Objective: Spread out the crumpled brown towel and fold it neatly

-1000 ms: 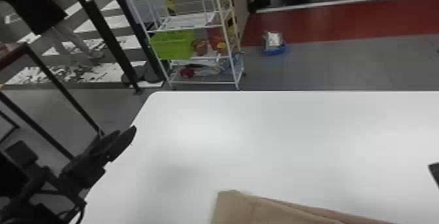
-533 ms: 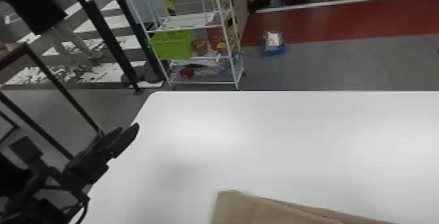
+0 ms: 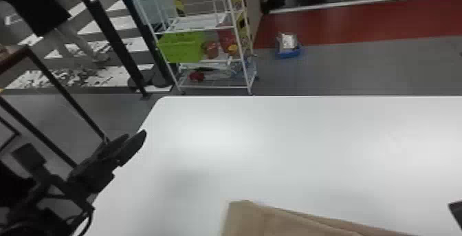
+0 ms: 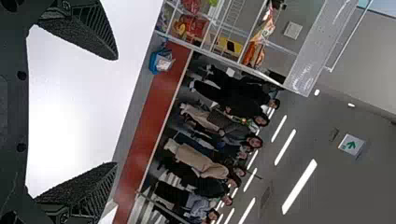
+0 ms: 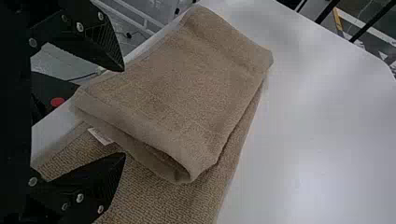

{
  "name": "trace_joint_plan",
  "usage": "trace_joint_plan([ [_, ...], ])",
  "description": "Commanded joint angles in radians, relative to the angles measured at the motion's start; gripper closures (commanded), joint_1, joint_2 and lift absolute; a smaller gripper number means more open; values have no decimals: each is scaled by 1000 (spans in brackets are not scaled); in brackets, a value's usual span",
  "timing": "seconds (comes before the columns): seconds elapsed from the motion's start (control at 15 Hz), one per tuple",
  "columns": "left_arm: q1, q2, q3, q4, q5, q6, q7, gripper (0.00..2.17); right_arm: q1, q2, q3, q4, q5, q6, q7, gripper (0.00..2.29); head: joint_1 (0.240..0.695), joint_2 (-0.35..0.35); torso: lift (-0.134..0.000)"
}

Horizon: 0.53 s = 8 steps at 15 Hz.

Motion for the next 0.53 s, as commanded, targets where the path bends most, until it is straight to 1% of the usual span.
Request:
trace_joint_plan([
  [0.0,0,2,3,3,2,-5,0,83,-36,7,46,30,18,11,-6,286,695,350,-122],
  [0.13,0,2,4,9,2,-14,0,83,-51,18,63,49,22,11,-6,367,695,350,-122],
  [0.27,0,3,3,18,2,-23,0,83,-60,21,75,55,30,11,-6,383,695,350,-122],
  [0.4,0,5,-2,23,3,-32,0,83,-65,25,75,56,33,11,-6,475,695,350,-122],
  [0.47,0,5,-2,23,3,-32,1,83,-68,25,75,58,35,11,-6,478,695,350,-122],
])
